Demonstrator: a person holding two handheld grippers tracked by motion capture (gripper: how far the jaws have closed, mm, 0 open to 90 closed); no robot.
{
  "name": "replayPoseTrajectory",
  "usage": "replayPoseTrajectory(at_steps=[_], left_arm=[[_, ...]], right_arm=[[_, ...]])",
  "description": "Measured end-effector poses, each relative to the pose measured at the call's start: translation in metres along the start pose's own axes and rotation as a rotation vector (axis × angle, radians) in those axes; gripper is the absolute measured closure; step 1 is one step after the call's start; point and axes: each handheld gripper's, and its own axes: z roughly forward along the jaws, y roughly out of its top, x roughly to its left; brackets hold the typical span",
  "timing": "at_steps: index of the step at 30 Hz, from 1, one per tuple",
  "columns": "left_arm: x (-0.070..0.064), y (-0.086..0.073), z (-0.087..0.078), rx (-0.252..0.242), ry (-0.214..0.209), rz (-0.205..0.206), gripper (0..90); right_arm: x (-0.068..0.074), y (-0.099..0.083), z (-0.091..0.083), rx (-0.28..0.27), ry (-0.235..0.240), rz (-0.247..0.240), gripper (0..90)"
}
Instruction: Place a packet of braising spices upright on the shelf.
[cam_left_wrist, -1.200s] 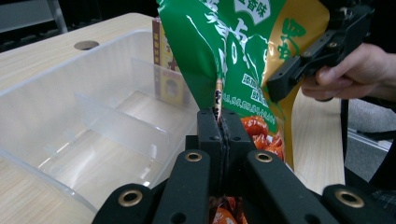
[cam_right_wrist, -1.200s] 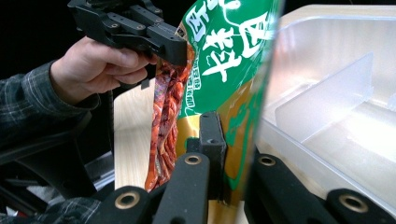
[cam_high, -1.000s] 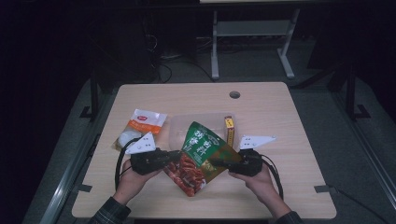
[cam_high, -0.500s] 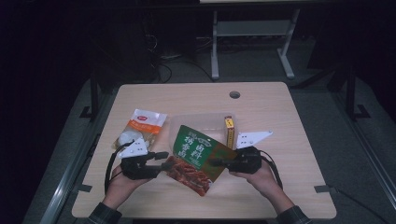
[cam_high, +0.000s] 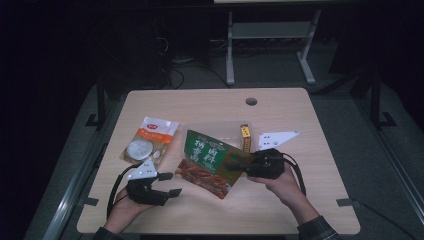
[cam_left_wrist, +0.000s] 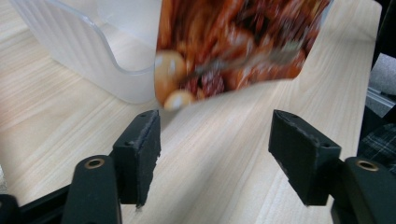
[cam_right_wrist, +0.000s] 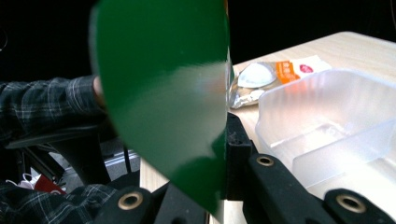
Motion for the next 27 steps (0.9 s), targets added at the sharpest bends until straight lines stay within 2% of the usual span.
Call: replayPoseTrajectory(at_steps=[4, 5, 9, 14, 15, 16, 18, 27], left_arm=[[0.002, -0.001, 0.002, 0.004, 0.006, 0.006, 32.9], [0.003, -0.002, 0.002, 0.007, 0.008, 0.001, 32.9], [0.006, -0.003, 0.004, 0.012, 0.014, 0.005, 32.9], [0.007, -0.004, 0.005, 0.022, 0.017, 0.01, 32.5], [0.008, -0.005, 0.006, 0.025, 0.02, 0.013, 32.4], [0.008, -0.005, 0.006, 0.025, 0.02, 0.013, 32.1], [0.008, -0.005, 0.007, 0.027, 0.02, 0.008, 31.7], [0.007, -0.005, 0.01, 0.048, 0.016, 0.022, 30.1]], right_arm=[[0.0, 0.006, -0.004, -0.006, -0.02, -0.001, 89.7], [-0.002, 0.01, -0.008, -0.01, -0.045, 0.006, 89.7], [-0.006, 0.019, -0.017, -0.023, -0.092, 0.01, 89.8], [-0.012, 0.027, -0.026, -0.05, -0.13, 0.013, 89.8], [-0.014, 0.032, -0.031, -0.068, -0.155, 0.019, 89.8], [-0.014, 0.032, -0.031, -0.068, -0.155, 0.019, 89.8], [-0.018, 0.037, -0.036, -0.09, -0.19, 0.022, 89.8], [-0.037, 0.043, -0.035, -0.115, -0.285, 0.055, 89.8]])
